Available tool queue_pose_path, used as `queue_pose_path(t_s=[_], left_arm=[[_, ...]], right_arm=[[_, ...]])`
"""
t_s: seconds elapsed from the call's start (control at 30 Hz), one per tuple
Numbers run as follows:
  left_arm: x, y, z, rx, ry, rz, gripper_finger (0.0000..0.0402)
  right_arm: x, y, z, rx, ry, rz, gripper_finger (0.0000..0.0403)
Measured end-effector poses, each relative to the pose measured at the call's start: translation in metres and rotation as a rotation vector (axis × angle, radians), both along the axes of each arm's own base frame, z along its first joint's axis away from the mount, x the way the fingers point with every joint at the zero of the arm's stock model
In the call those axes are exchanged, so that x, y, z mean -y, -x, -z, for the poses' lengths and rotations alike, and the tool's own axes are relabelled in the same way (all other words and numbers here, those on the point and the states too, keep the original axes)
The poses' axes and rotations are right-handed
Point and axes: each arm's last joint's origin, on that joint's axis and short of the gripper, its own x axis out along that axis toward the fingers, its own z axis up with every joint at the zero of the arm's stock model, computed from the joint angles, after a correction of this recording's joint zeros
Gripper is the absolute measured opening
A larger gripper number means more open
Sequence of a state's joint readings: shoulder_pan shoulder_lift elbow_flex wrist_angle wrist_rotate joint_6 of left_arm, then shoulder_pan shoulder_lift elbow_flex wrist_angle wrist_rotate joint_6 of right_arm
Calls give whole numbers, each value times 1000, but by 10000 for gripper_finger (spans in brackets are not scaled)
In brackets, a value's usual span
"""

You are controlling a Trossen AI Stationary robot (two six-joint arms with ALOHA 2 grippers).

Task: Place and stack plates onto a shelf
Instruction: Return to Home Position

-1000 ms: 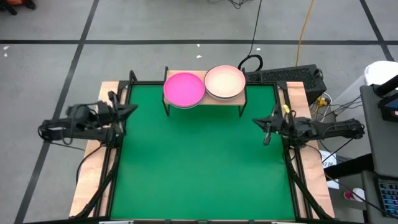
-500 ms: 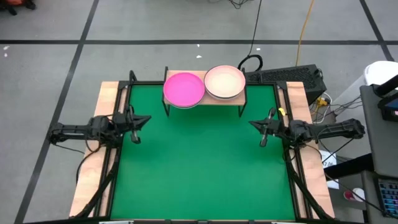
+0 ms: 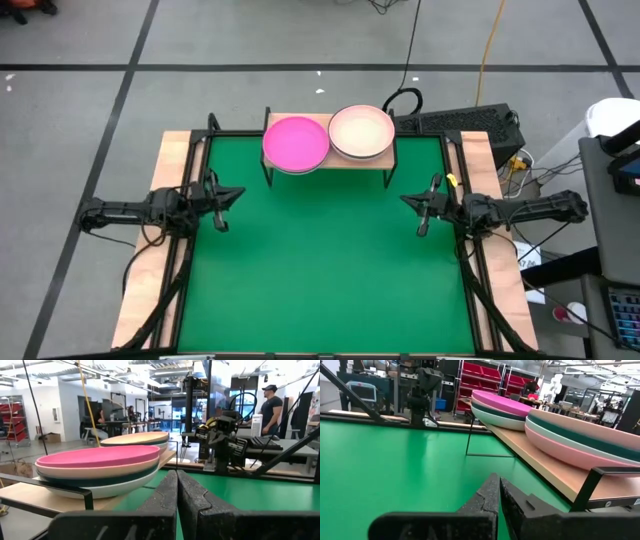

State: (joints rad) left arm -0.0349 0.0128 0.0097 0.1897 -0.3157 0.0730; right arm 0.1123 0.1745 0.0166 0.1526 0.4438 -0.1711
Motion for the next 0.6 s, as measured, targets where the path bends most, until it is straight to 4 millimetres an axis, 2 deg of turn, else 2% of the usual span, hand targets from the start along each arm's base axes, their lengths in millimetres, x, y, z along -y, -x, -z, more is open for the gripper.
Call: queue_pose_path(t_s=[0.6], left_arm=[[0, 0, 0, -1, 0, 0, 1]], right_arm=[[0, 0, 0, 0, 1, 0, 0]])
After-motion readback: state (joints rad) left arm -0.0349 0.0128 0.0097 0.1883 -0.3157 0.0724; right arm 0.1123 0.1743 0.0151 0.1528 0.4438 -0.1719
